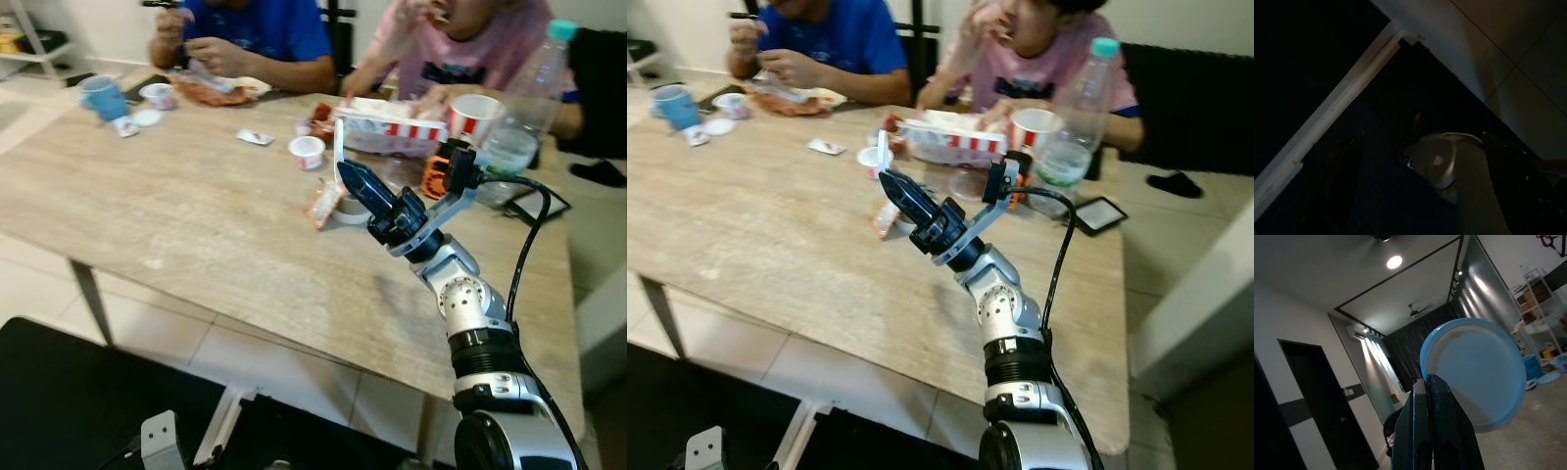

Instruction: Restocking fridge

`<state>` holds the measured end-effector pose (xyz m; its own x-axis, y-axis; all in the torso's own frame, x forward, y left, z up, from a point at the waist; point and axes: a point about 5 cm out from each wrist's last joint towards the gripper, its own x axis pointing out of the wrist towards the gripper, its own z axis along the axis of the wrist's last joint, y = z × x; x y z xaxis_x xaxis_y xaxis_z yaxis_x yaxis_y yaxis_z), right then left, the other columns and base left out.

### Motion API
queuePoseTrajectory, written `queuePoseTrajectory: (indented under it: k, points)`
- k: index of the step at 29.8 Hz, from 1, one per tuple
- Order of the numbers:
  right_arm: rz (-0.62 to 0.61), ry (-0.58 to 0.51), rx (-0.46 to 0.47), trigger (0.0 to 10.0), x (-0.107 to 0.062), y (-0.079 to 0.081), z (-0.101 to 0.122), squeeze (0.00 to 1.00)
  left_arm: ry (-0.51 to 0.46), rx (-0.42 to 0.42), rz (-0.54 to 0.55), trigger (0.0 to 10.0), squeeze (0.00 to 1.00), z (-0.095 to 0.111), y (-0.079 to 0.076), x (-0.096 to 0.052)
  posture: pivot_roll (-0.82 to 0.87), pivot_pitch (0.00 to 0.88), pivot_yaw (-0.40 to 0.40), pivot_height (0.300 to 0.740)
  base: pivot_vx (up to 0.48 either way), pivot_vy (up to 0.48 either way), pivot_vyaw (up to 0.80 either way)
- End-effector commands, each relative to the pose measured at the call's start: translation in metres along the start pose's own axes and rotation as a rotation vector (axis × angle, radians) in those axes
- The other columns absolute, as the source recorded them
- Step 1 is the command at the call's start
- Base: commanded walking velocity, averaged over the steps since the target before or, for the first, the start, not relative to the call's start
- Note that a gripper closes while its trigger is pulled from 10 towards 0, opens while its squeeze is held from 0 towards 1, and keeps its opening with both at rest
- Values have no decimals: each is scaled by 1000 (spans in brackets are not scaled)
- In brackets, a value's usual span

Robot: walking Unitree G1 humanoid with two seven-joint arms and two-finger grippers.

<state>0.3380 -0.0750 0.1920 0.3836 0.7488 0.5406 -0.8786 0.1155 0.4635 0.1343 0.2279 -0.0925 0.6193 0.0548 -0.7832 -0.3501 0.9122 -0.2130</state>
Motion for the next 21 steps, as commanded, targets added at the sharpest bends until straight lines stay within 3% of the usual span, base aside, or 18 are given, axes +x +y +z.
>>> queuePoseTrajectory:
  k: [1,21]
  points:
    - [2,9,-13,10000,2,3,-1,0,40,5,-2,10000,0,-10,-2,-1,-18,44,12,740,0,0,800]
    - [-22,28,-28,10000,1,1,-2,0,56,5,-4,10000,0,-12,-4,-1,-18,42,12,740,0,0,800]
